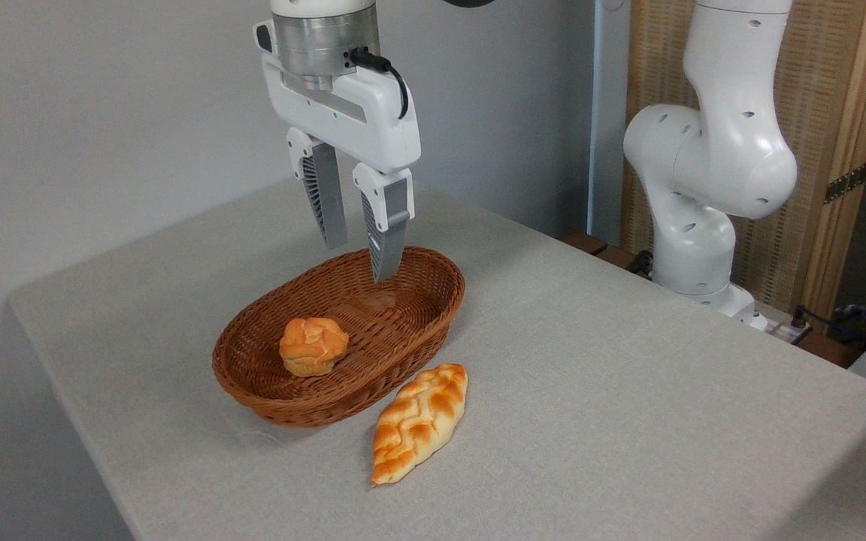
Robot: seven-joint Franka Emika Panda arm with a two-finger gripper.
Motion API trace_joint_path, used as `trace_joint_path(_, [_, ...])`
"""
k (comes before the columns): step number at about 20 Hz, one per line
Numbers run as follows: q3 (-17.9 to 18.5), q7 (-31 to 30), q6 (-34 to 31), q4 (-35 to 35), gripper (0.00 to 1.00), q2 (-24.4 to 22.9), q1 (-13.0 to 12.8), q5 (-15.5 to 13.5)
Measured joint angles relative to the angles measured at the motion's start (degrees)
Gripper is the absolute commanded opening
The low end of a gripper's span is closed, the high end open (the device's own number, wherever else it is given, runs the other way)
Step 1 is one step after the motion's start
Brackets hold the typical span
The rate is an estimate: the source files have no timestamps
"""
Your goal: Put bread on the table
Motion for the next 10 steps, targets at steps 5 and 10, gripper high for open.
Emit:
trace_joint_path(5, [-0.17,0.00,-0.01,-0.18,1.00,0.03,-0.35,-0.03])
trace_joint_path(10, [-0.36,-1.46,2.03,-2.76,1.00,0.91,-3.60,-0.07])
